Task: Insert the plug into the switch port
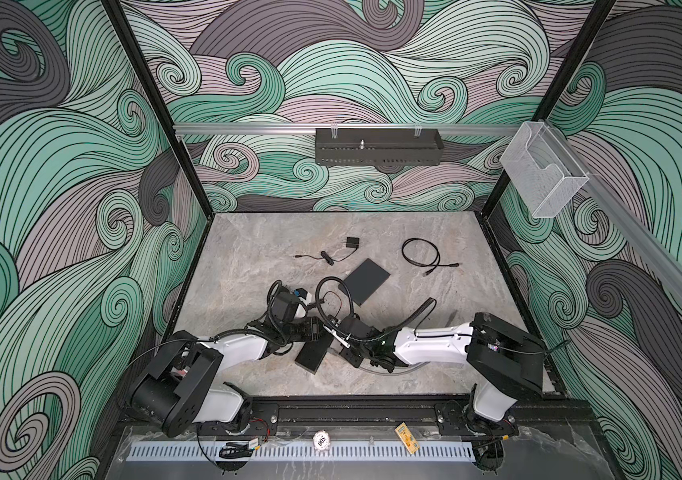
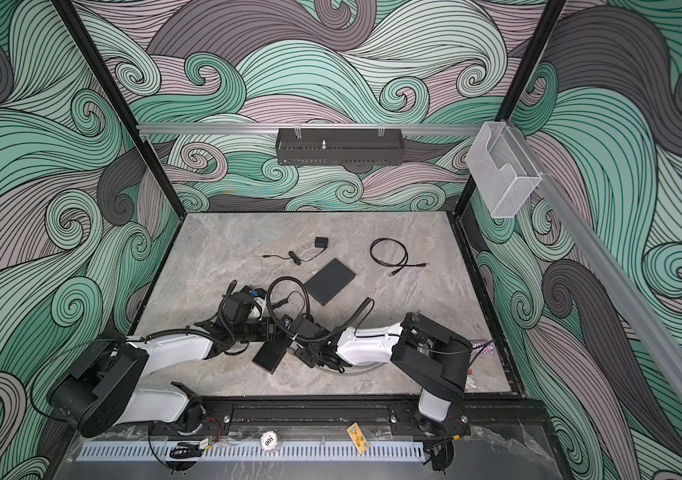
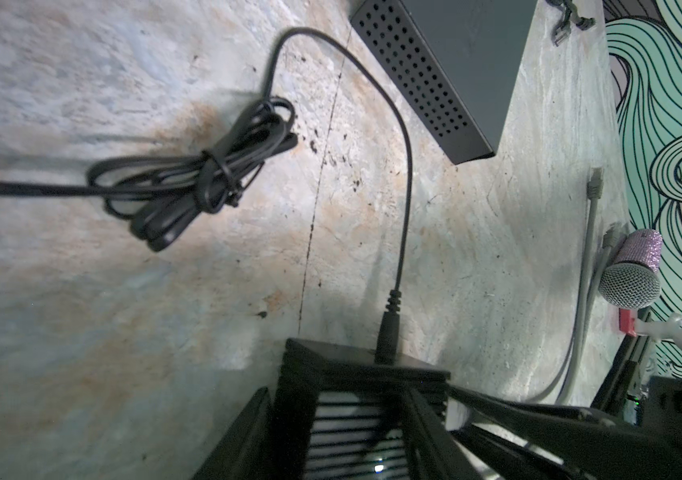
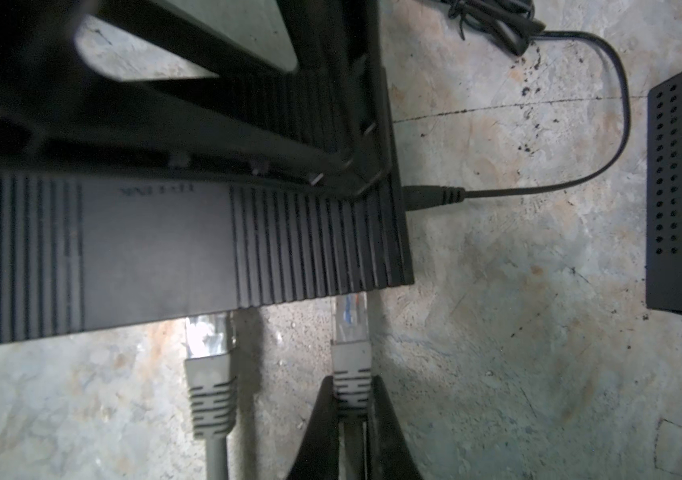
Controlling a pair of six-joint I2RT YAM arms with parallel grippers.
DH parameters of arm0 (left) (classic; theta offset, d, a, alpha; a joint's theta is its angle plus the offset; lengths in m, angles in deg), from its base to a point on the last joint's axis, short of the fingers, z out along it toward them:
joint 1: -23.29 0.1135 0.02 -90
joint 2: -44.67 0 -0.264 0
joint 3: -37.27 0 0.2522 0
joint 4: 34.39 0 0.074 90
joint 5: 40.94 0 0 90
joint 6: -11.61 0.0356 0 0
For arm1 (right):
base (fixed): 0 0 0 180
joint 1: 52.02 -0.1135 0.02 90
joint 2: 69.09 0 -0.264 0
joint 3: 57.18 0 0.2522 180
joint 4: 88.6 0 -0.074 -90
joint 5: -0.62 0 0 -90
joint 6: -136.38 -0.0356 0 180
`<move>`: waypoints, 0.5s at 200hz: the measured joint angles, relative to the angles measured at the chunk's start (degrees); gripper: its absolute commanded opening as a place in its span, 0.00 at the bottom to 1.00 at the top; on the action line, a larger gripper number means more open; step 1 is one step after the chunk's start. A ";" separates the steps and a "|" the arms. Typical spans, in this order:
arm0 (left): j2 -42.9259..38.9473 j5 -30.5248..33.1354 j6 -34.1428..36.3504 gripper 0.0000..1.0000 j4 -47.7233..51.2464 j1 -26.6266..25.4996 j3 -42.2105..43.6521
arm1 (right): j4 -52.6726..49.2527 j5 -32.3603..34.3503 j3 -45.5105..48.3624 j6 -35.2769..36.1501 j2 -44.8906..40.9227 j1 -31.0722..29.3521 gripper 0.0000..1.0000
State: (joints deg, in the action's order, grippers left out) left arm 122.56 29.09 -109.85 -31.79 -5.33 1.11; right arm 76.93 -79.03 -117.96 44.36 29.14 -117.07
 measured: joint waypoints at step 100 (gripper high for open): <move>-2.03 0.50 -0.90 0.50 -0.13 0.37 1.77 | -3.98 0.33 -3.87 0.61 2.21 -0.02 0.00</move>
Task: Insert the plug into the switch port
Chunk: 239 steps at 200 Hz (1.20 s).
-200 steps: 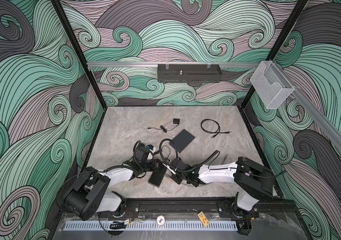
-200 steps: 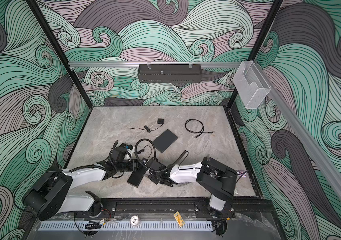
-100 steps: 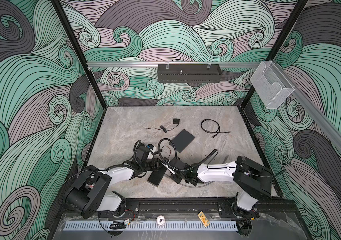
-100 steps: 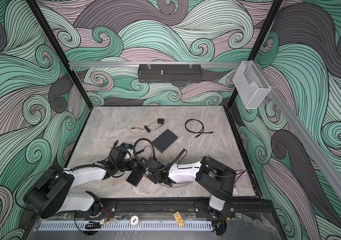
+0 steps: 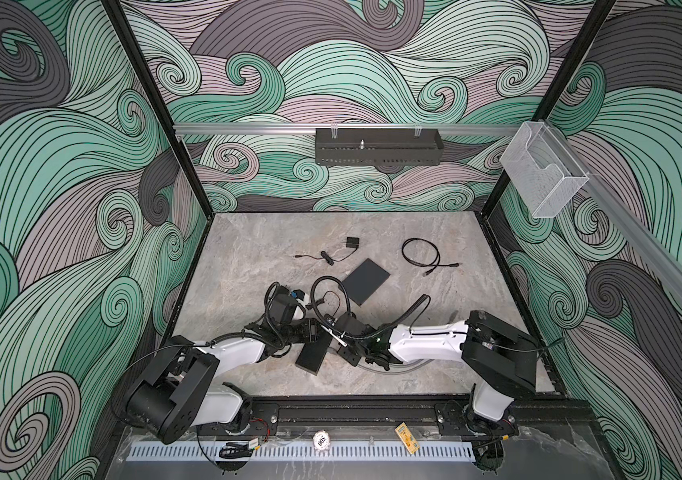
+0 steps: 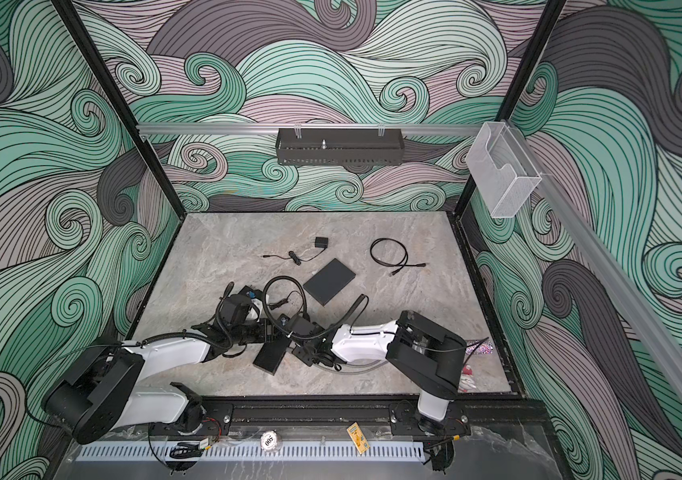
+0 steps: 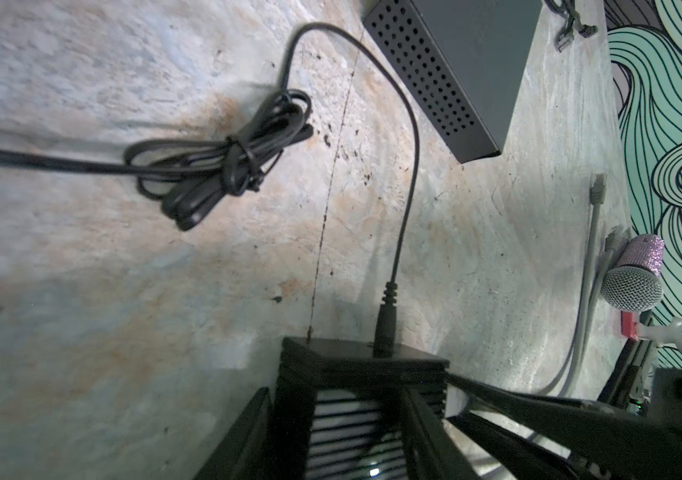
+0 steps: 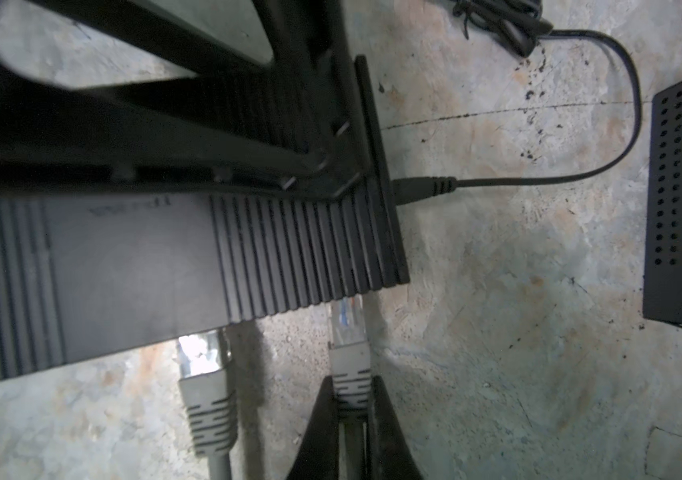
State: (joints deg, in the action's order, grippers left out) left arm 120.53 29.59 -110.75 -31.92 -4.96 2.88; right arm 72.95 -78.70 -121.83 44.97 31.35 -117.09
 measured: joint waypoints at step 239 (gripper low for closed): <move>-0.33 1.49 -3.37 0.47 -2.73 -0.31 1.38 | -4.92 -0.17 -3.91 3.10 1.77 0.44 0.00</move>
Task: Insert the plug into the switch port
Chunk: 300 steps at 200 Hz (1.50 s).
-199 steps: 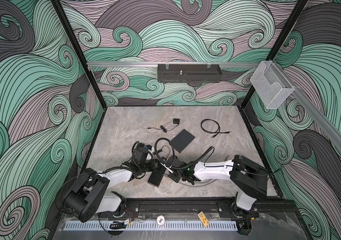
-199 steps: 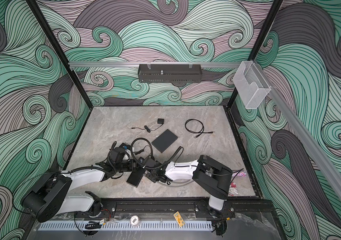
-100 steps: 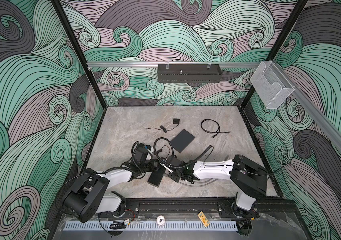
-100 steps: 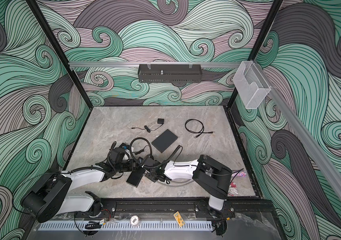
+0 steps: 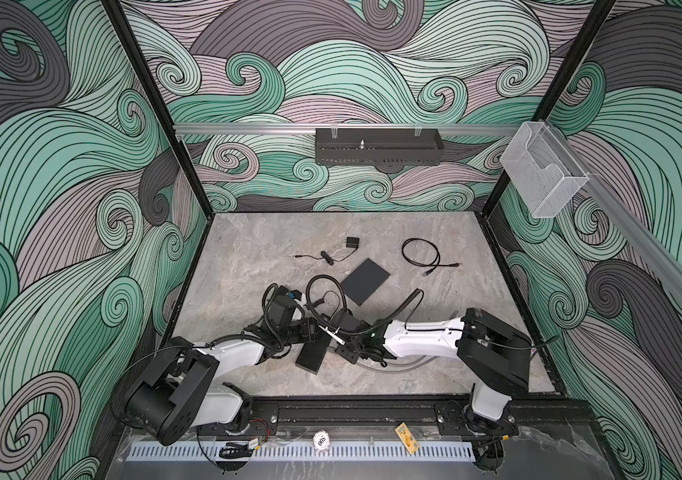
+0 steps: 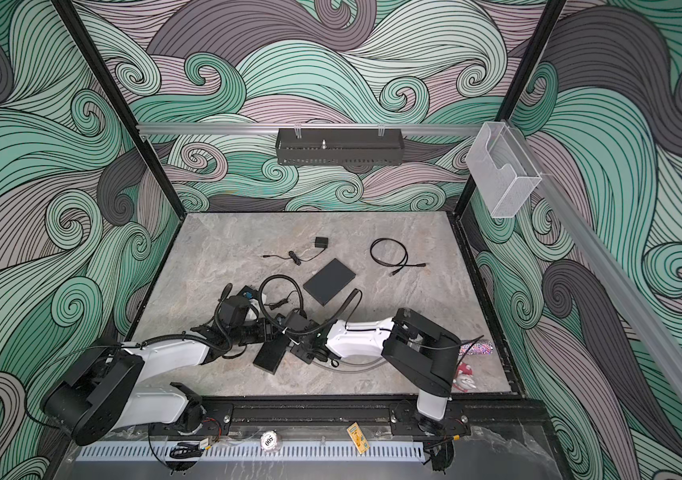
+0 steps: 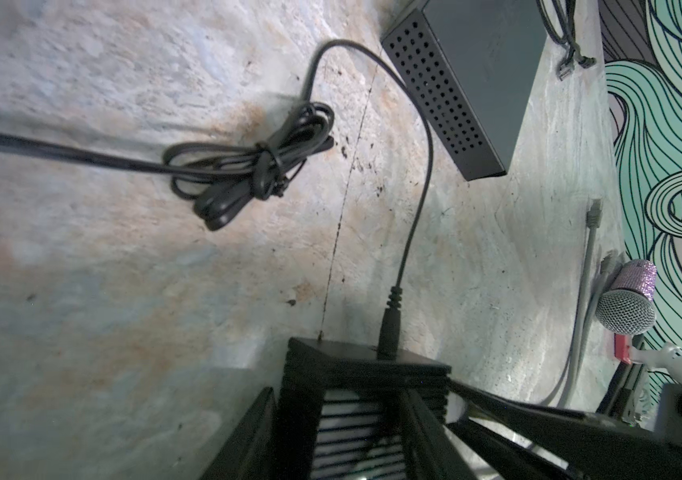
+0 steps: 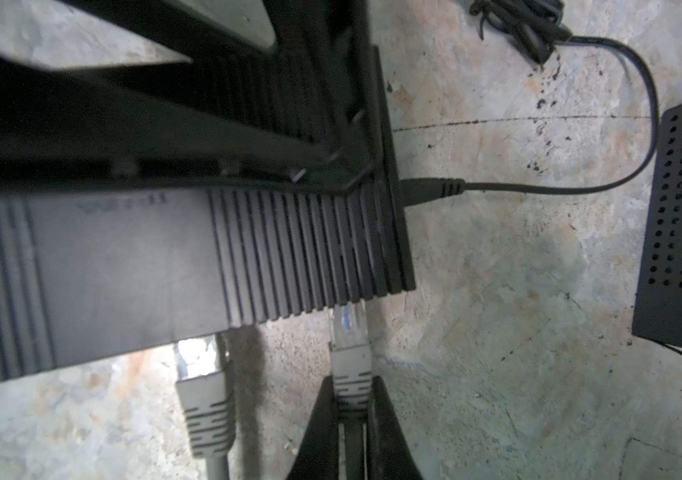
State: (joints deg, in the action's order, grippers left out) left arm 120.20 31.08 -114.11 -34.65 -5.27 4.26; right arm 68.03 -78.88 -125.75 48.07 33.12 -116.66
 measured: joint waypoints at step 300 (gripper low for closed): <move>2.01 8.83 -6.60 0.45 -7.67 -6.10 1.38 | -7.04 -0.48 -4.55 0.90 1.75 1.68 0.00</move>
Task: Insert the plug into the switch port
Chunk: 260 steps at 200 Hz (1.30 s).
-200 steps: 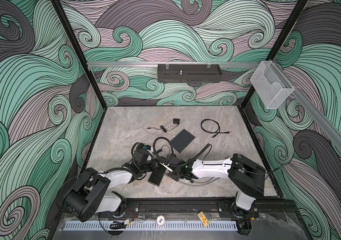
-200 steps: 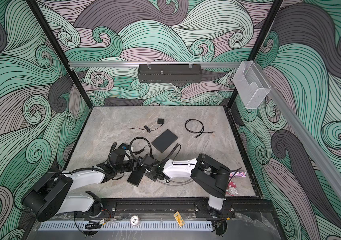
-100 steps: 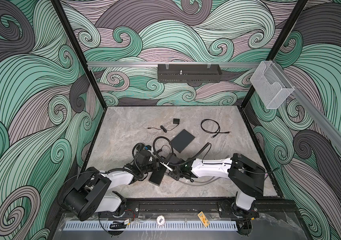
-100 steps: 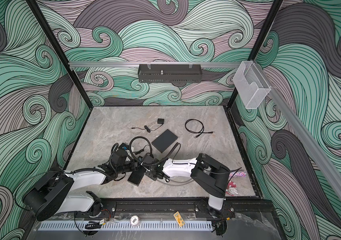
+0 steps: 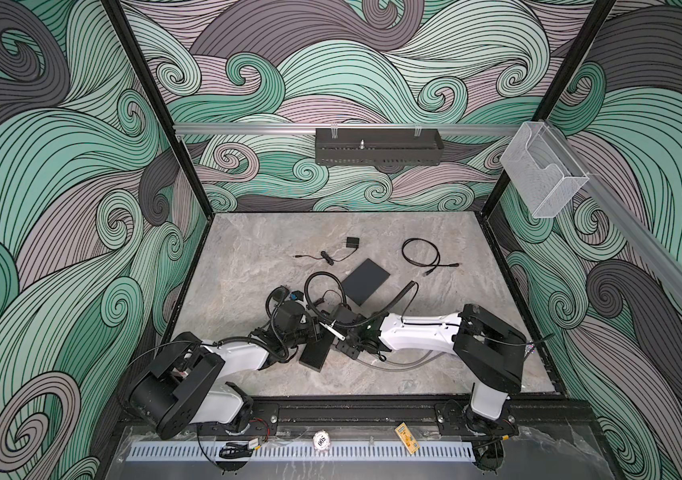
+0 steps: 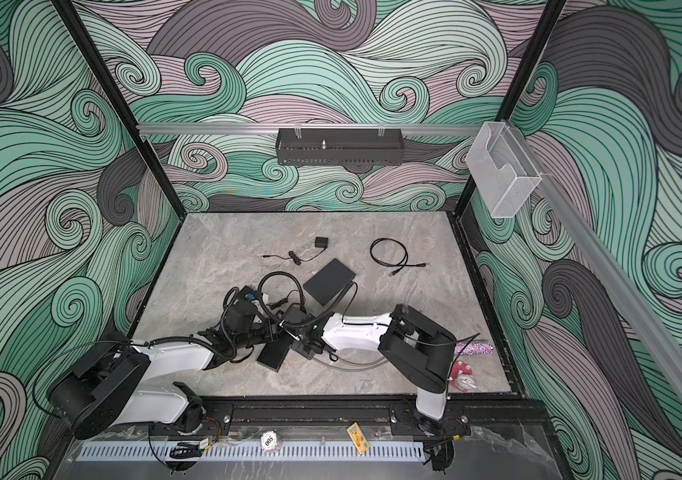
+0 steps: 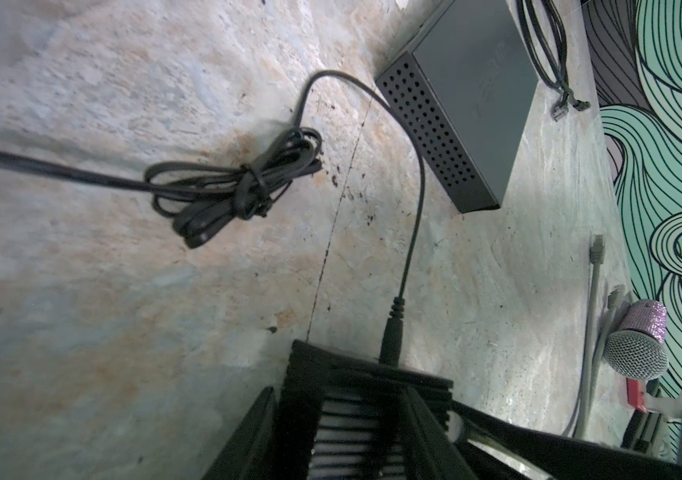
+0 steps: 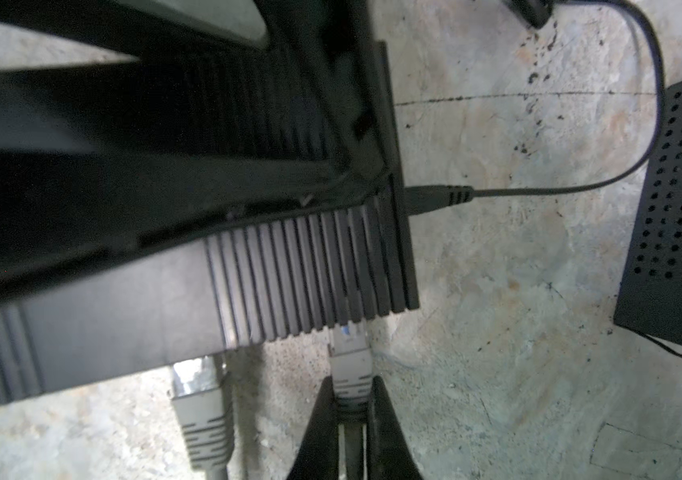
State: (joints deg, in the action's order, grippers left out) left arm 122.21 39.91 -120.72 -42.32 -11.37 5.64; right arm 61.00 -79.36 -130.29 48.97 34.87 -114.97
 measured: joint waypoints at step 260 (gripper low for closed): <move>-10.21 -5.40 9.05 0.43 23.54 3.61 -3.04 | 8.55 -3.89 3.48 -1.18 -1.20 1.20 0.00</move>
State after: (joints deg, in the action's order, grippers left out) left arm 112.00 34.51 -111.67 -18.78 -7.76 2.60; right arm 69.54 -83.25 -126.82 47.79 33.67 -113.77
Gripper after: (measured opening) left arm 0.463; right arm 0.108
